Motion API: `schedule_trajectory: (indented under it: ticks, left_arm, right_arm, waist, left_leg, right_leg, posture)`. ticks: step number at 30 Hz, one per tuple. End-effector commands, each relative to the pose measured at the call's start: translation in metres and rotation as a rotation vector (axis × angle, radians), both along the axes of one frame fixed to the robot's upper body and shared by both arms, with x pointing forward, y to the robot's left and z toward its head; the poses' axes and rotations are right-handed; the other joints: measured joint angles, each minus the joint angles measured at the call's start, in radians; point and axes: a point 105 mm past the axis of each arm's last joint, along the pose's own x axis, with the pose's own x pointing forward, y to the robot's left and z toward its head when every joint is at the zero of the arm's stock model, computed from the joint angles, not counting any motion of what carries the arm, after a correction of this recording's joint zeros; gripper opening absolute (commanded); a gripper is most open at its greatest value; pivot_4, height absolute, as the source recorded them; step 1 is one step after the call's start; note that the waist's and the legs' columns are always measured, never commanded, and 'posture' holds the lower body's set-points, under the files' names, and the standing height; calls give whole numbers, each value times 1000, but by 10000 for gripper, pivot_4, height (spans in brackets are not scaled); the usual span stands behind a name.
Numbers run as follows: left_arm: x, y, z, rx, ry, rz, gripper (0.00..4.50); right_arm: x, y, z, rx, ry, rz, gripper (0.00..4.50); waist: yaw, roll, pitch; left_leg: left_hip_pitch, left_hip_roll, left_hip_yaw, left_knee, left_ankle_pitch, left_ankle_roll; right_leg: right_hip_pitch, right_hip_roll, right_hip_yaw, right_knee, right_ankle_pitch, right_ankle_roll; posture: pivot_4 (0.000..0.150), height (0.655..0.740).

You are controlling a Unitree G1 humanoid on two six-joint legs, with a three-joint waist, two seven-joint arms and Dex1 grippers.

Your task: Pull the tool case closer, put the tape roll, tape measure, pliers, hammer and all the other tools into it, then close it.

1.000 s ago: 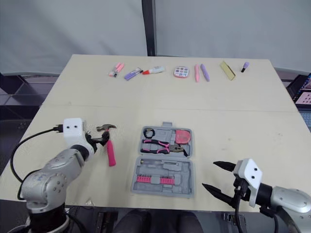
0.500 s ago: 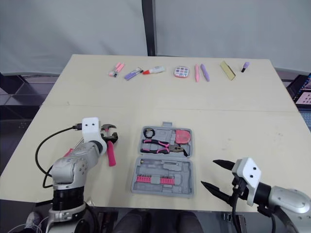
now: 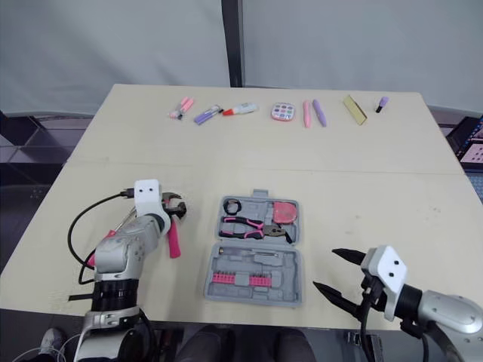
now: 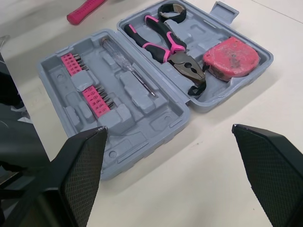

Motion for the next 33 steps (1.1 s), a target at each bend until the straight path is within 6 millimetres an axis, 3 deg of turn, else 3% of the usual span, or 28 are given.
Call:
schedule_trajectory:
  ticks: [1, 4, 7, 14, 24, 29, 33]
  left_arm:
    - [3, 1, 6, 5, -33, 3, 45000]
    - [3, 1, 5, -1, -33, 4, 45000]
    - [3, -1, 4, -24, -41, 6, 36118]
    - [5, 0, 3, -19, -47, 7, 1536]
    - [3, 3, 2, 28, -28, -27, 698]
    - [-2, 6, 20, 65, -71, -112, 698]
    - [-15, -1, 41, 140, -113, -353, 698]
  right_arm:
    - [-1, 0, 10, -22, -44, -4, 44431]
    - [-1, 0, 10, -22, -43, -6, 44431]
    - [-1, 0, 11, -24, -42, -6, 45000]
    - [1, 2, 12, -24, -43, -2, 45000]
    - [1, 4, 12, -21, -38, -2, 45000]
    - [1, 5, 12, -20, -38, -4, 45000]
    - [4, 3, 13, -13, -45, -2, 45000]
  waist:
    - [0, 0, 0]
    - [0, 0, 0]
    - [0, 0, 0]
    - [1, 0, 0]
    - [1, 0, 0]
    - [-1, 0, 0]
    - [-5, -1, 0]
  left_leg:
    - [0, 0, 0, 0, 0, 0]
    - [0, 0, 0, 0, 0, 0]
    - [0, 0, 0, 0, 0, 0]
    - [0, 0, 0, 0, 0, 0]
    - [0, -1, -1, 0, 0, 0]
    - [0, -1, -1, 0, 0, 0]
    - [0, 0, -1, 0, 0, 0]
  right_leg:
    - [0, 0, 0, 0, 0, 0]
    - [0, 0, 0, 0, 0, 0]
    - [0, 0, 0, 0, 0, 0]
    - [0, 0, 0, 1, 0, 0]
    - [0, -1, 0, 2, 0, 0]
    - [-1, -1, -1, 3, 0, 0]
    - [-3, 0, 0, 3, 0, 0]
  posture:
    - [1500, 7134]
    - [1500, 7134]
    - [1500, 7134]
    - [1500, 7134]
    - [1500, 7134]
    - [1500, 7134]
    - [1500, 7134]
